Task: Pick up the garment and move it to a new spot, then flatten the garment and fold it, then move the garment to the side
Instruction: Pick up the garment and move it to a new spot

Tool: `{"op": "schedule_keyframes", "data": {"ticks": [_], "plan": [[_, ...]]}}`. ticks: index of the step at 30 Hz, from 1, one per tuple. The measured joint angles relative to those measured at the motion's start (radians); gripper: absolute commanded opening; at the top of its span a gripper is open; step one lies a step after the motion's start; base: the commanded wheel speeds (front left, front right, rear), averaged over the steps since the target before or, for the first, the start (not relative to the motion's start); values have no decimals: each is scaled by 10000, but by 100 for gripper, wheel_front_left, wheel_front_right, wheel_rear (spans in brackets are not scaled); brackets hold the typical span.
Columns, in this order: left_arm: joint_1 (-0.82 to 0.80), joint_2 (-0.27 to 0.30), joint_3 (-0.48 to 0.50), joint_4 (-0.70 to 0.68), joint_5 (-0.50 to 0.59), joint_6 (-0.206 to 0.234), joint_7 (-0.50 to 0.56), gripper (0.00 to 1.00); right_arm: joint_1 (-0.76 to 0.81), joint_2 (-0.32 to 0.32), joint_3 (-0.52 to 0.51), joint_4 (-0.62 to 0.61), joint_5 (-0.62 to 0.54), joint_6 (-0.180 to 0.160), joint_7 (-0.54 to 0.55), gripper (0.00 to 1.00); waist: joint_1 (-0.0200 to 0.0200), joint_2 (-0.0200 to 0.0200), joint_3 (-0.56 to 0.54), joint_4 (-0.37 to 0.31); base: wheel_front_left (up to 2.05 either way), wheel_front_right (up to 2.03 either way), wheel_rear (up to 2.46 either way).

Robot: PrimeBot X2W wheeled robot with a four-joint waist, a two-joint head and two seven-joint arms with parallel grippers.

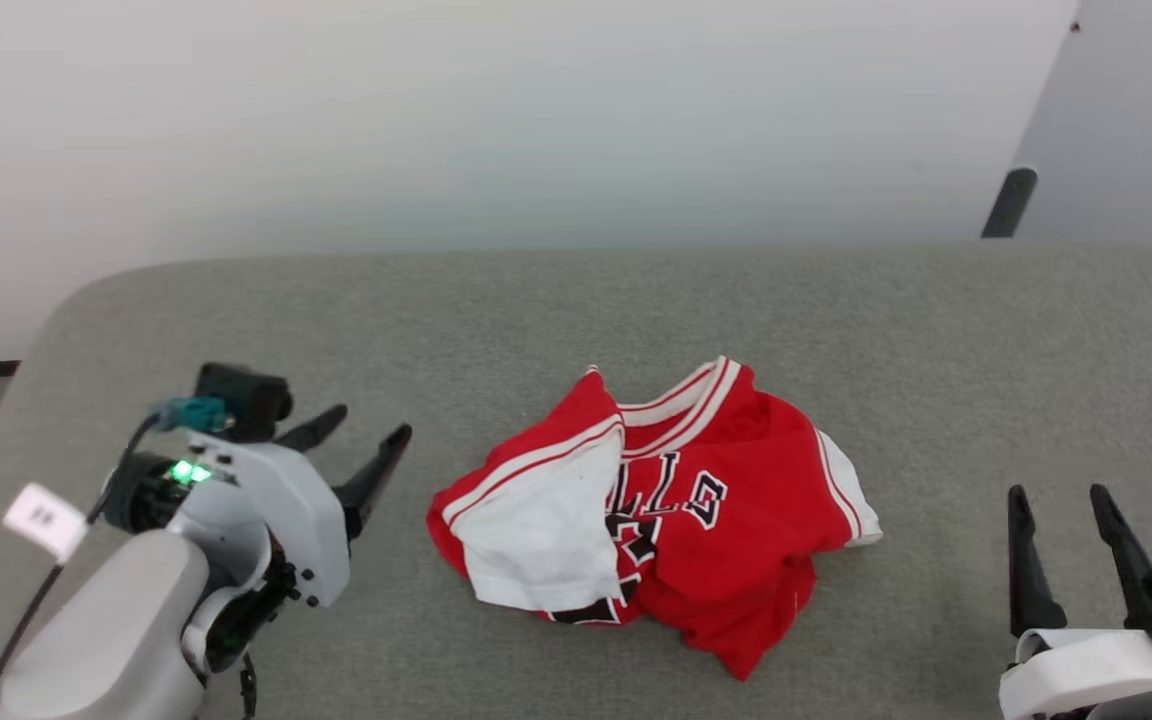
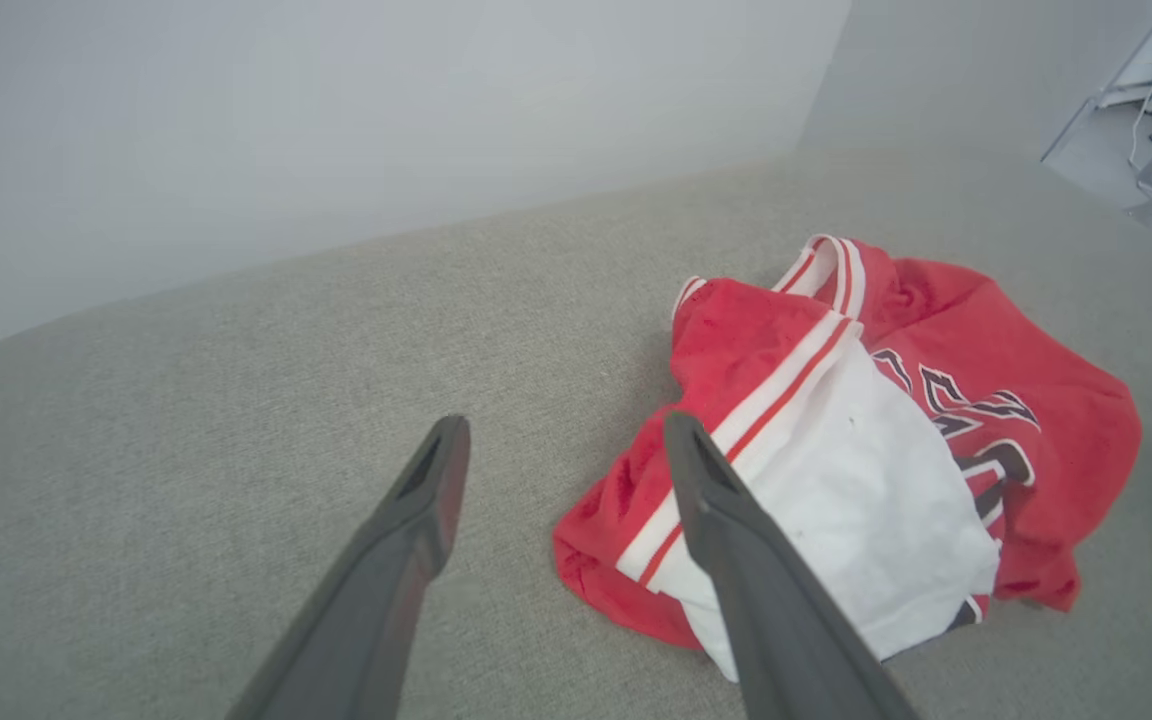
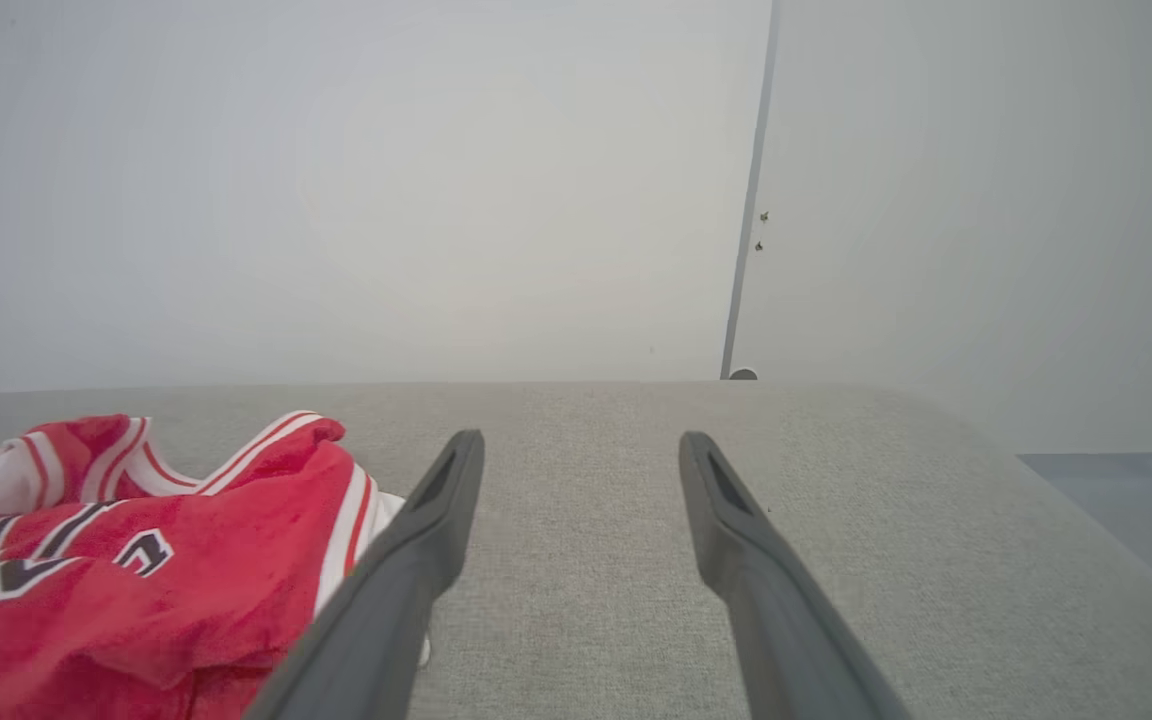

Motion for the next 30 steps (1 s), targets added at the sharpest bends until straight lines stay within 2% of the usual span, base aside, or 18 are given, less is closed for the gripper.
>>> {"op": "schedule_keyframes", "data": {"ticks": [7,13,21,24,30], "plan": [[575,6,502,-6,288,153,-2234,100,113,-94,67,-25,17,0,0,100,0,0,-275,444,0,0,0],[1221,-38,915,36,414,520,-3662,100,249,-128,75,-59,13,0,0,100,0,0,-456,815,0,0,0],[2276,-272,1756,-234,943,989,-4176,100,475,-148,31,-59,-4,0,0,100,0,0,-713,1219,0,0,0],[2769,-487,2514,-606,1381,1066,-4190,100,547,-144,19,-63,-35,0,0,100,0,0,-806,1326,0,0,0],[3792,-1034,3789,-915,2207,660,-4207,100,634,-151,-59,-4,-79,0,0,100,0,0,-928,1460,0,0,0]]}}
